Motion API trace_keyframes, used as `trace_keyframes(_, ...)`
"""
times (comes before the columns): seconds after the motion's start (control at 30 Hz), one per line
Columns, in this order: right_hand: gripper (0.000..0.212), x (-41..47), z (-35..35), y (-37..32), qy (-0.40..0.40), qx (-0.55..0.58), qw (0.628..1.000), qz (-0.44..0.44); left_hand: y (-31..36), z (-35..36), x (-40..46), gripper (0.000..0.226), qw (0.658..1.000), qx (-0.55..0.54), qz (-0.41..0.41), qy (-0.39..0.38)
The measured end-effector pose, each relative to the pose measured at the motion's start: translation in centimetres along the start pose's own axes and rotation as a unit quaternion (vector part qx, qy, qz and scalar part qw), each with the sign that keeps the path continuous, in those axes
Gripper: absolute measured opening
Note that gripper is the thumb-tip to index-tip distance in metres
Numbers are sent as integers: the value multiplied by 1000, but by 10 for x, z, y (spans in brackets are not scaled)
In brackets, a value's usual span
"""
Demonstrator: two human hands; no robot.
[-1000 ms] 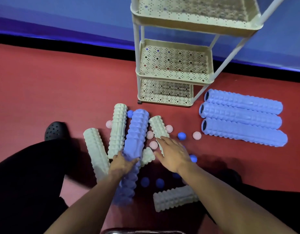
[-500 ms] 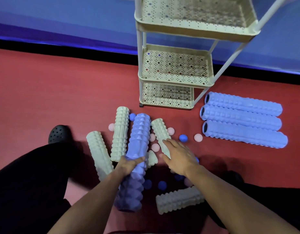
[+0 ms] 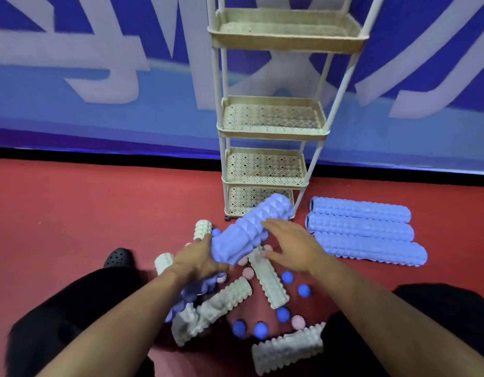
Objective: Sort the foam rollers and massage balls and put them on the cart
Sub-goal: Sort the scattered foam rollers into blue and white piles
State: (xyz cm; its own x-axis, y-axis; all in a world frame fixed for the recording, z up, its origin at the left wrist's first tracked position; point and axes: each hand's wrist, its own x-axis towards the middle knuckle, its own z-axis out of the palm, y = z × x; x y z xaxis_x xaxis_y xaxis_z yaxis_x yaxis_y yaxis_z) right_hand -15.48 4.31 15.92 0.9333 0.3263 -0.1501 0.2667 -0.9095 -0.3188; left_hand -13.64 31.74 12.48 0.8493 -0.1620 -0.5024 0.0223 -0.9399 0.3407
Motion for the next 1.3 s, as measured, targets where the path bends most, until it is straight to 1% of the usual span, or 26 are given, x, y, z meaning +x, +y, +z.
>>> trace_keyframes(0.07, 81, -11, -22, -5, 28, 9, 999, -14, 18, -18, -16, 102, 996, 63, 44, 43)
trace_keyframes(0.13, 83, -22, -41, -10, 42, -3, 999, -31, 36, -34, -31, 97, 985, 117, 96, 86)
trace_keyframes(0.23, 84, -38, -65, -15, 56, -25, 997, -45, 60, -55, -50, 95, 958, 189, 167, 138)
trace_keyframes(0.3, 84, -47, -78, -17, 68, -39, 996, -53, 75, -65, -62, 96, 937, 232, 197, 171)
trace_keyframes(0.4, 82, -61, -96, -21, 75, -74, 992, -63, 94, -75, -78, 102, 912, 274, 228, 203)
trace_keyframes(0.5, 81, -69, -110, -25, 80, -88, 990, -72, 112, -82, -88, 101, 888, 291, 268, 236)
trace_keyframes(0.63, 85, -71, -122, -17, 72, -78, 993, -43, 139, -86, -90, 98, 859, 321, 308, 254)
trace_keyframes(0.7, 92, -69, -127, -6, 58, -68, 996, -20, 156, -85, -82, 93, 844, 338, 330, 254)
trace_keyframes(0.8, 106, -62, -133, 19, 11, -50, 998, 29, 182, -80, -64, 84, 815, 365, 372, 255)
trace_keyframes(0.87, 107, -55, -135, 43, -32, -19, 997, 62, 198, -72, -45, 86, 803, 377, 386, 252)
trace_keyframes(0.93, 94, -48, -133, 72, -60, 2, 995, 78, 212, -59, -22, 89, 804, 372, 396, 243)
trace_keyframes(1.0, 79, -40, -128, 105, -68, 9, 993, 95, 227, -42, 8, 90, 814, 348, 408, 224)
trace_keyframes(1.1, 72, -31, -111, 158, -59, 13, 991, 116, 245, -15, 55, 91, 829, 322, 415, 194)
trace_keyframes(1.13, 72, -29, -103, 178, -60, 8, 991, 122, 249, -5, 70, 91, 833, 312, 416, 189)
trace_keyframes(1.2, 80, -26, -83, 220, -62, -9, 990, 130, 255, 15, 98, 90, 849, 283, 411, 175)
trace_keyframes(1.3, 95, -25, -53, 287, -80, -38, 985, 148, 257, 47, 141, 85, 880, 252, 367, 166)
